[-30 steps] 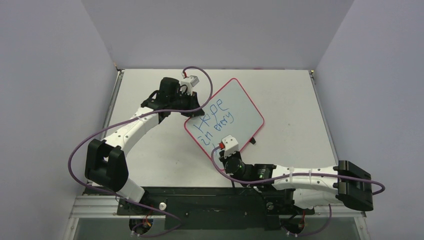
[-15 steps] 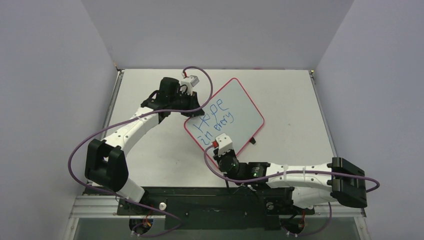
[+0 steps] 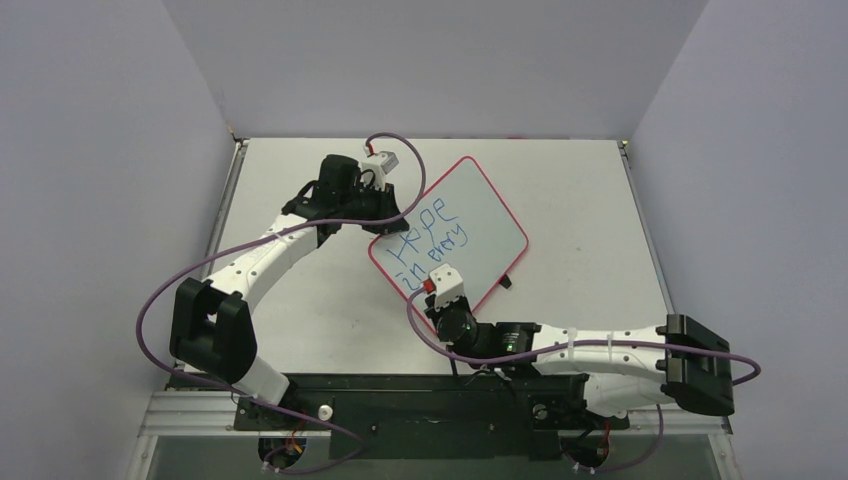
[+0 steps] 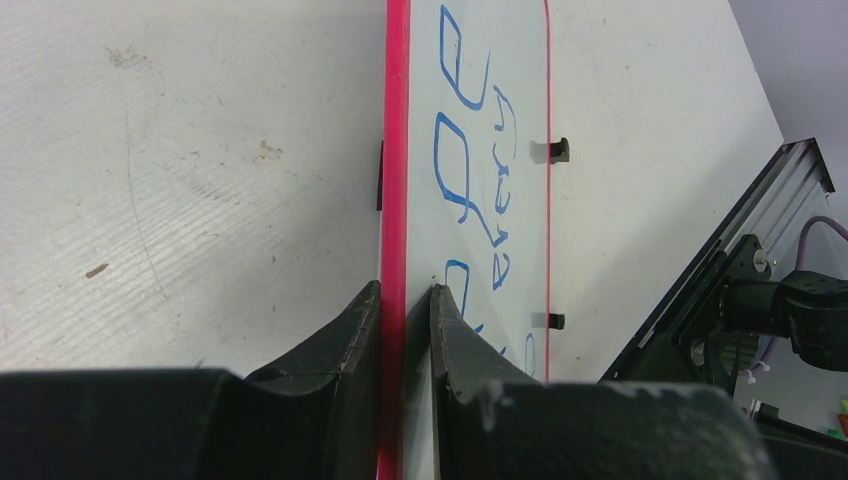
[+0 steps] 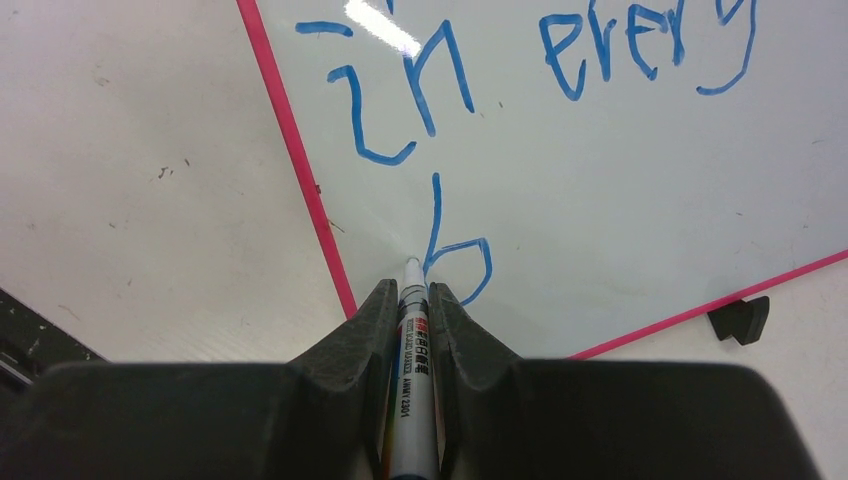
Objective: Write a sentence on the whiteboard
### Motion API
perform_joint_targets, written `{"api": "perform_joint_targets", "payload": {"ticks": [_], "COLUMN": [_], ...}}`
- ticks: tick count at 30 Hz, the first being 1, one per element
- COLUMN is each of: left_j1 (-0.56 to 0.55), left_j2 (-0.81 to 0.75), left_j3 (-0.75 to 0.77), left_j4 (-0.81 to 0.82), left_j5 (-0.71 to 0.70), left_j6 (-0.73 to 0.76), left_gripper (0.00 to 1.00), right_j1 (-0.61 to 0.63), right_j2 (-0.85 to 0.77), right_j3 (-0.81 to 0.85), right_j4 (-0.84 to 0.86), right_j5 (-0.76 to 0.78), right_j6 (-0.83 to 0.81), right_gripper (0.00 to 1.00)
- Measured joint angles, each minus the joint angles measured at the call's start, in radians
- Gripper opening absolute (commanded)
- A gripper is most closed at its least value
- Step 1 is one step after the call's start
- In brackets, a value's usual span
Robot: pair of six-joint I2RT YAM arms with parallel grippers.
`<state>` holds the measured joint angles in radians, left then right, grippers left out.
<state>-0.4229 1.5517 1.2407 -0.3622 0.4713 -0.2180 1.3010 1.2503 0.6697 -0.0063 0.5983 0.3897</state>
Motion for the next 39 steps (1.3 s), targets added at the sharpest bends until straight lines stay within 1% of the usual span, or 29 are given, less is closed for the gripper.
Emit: {"api": "perform_joint_targets", "payload": {"ticks": [3,7,10,14,19,27,33,39], "left_j1": [0.000,0.000,0.000,0.000,-0.001,-0.001,-0.002,-0.002], "left_j2": [0.000,0.000,0.000,0.000,0.000,0.000,0.000,0.000], "left_j3": [0.000,0.000,0.000,0.000,0.000,0.000,0.000,0.000], "left_j4": [-0.001,-0.001,-0.001,-0.001,-0.001,-0.001,-0.002,-0.002], "left_j5": [0.000,0.000,0.000,-0.001,-0.001,-0.001,-0.001,-0.002], "left_j6": [-0.004,-0.005,-0.005,-0.006,-0.006,-0.006,-0.006,-0.006], "left_gripper": [0.00,0.00,0.00,0.00,0.00,0.00,0.00,0.00], "right_j1": [-0.010,-0.047,-0.107,-0.189,-0.223,-0.266,-0.269,-0.275], "right_j2": [-0.028,-0.103,-0.171,-0.219,-0.224,-0.222,-0.222,-0.202], "right_j3": [-0.002,-0.026,-0.060,-0.100,-0.120,-0.161,-0.162,-0.162], "right_j4": [-0.006,-0.002,0.006,0.013,0.019,0.091,0.148,0.186], "right_j5": [-0.001,-0.013,-0.041,-0.077,-0.113,-0.196,-0.250,-0.268], "right_j6": [0.004,0.019,0.034,0.047,0.050,0.058,0.057,0.057], "right_gripper": [0.00,0.00,0.00,0.00,0.00,0.00,0.00,0.00]}}
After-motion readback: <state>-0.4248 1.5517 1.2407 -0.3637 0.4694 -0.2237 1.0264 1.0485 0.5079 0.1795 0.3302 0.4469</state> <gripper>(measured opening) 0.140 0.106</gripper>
